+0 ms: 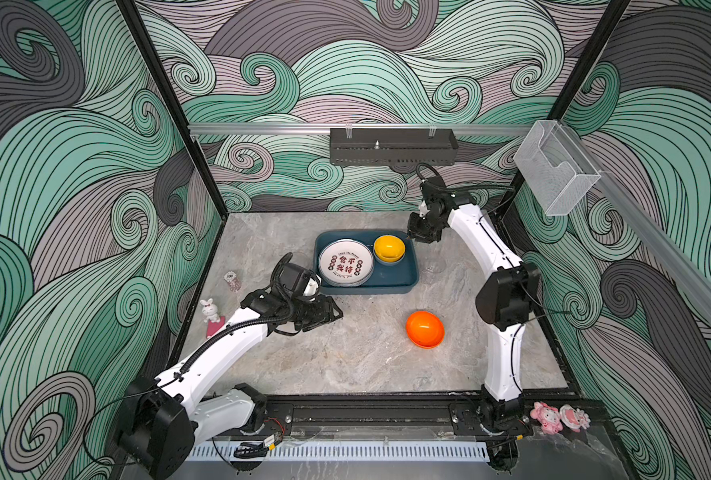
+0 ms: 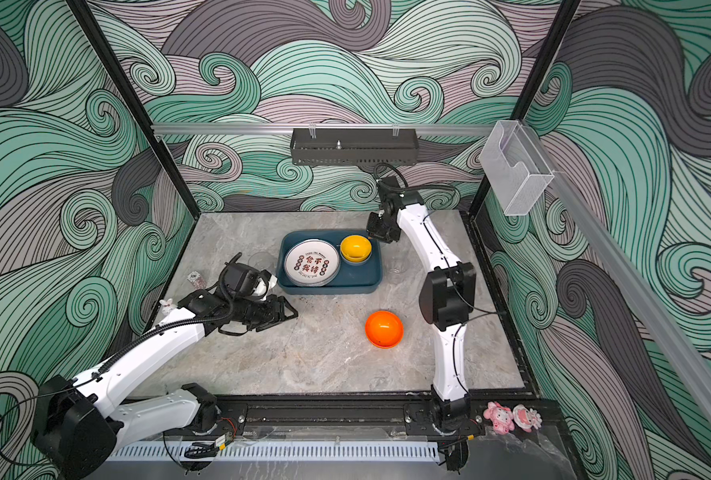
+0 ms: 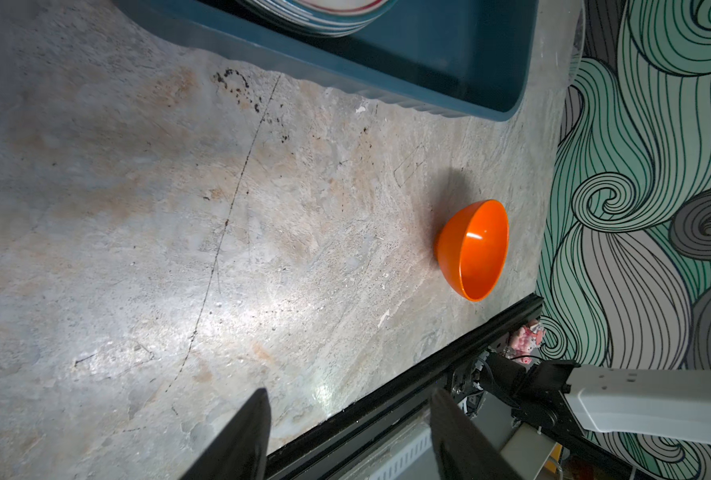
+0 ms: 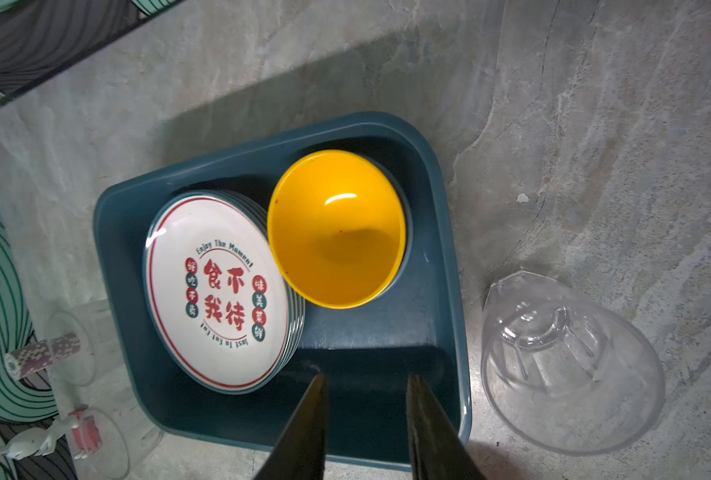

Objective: Place the mixed dishes into the plastic bin
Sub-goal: 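Release the yellow bowl into the blue bowl and raise the right gripper, then move the right gripper to the orange bowl and grip its rim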

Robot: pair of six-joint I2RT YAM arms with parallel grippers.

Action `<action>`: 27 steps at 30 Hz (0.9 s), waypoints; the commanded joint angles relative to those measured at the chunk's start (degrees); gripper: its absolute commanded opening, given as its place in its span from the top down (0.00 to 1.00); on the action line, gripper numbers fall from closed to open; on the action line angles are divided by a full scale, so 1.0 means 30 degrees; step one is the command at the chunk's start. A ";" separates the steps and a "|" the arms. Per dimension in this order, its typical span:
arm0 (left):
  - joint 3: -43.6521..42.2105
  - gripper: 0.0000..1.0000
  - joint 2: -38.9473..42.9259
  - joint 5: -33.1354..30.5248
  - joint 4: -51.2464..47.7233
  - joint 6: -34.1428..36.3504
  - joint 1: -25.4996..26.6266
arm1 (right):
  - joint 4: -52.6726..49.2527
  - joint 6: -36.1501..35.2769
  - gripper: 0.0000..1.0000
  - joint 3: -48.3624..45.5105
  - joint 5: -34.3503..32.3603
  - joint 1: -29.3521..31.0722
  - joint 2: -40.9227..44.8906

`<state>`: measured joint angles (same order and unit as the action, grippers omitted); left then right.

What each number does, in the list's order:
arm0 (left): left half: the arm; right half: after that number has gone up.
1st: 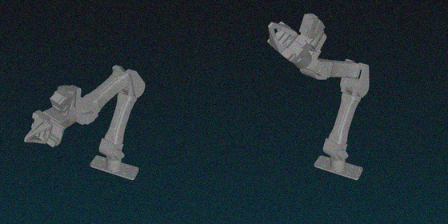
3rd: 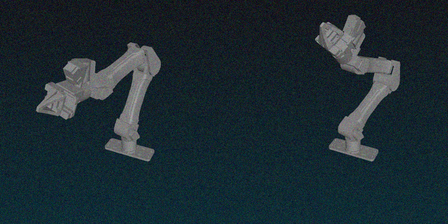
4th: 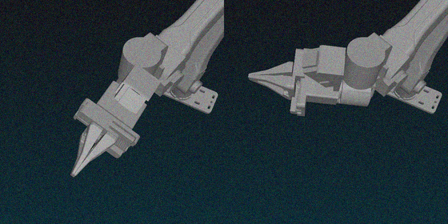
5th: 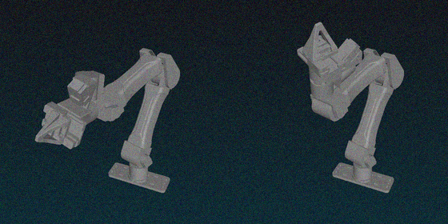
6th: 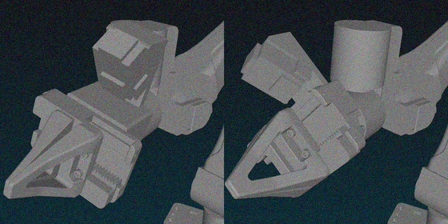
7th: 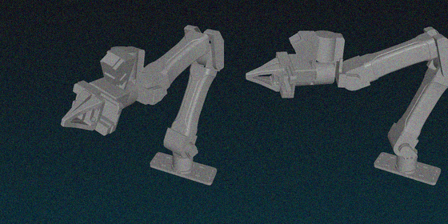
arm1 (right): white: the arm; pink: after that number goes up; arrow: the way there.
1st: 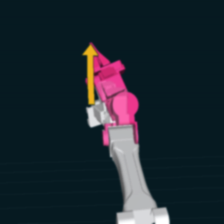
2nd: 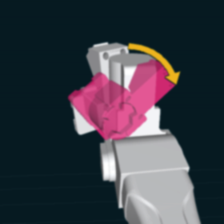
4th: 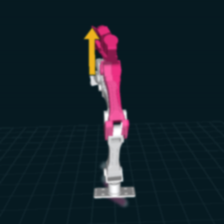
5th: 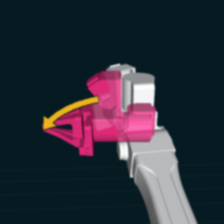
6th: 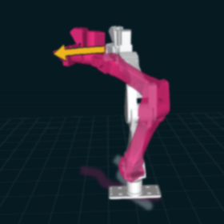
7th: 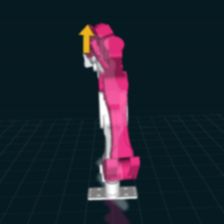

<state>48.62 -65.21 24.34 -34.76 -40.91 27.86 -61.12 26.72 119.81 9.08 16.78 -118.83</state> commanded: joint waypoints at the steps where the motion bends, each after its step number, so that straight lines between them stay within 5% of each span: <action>1: 0.0991 0.35 0.0090 0.0855 0.0825 0.0715 -0.0144 | 0.1065 -0.0311 0.64 -0.2925 0.0363 0.0182 0.2421; 13: 0.2739 0.33 -0.3055 0.4633 0.0775 0.2121 0.0123 | 0.3308 -0.0687 0.58 -1.3935 0.0570 0.0063 1.0814; 27: 0.4374 0.33 -0.6159 0.4068 0.0619 0.2785 0.2333 | 0.3237 -0.0270 0.55 -2.1939 -0.0083 -0.0839 1.5935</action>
<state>59.48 -81.49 36.69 -32.16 -34.37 33.28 -51.22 25.54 55.61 10.02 14.79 -72.14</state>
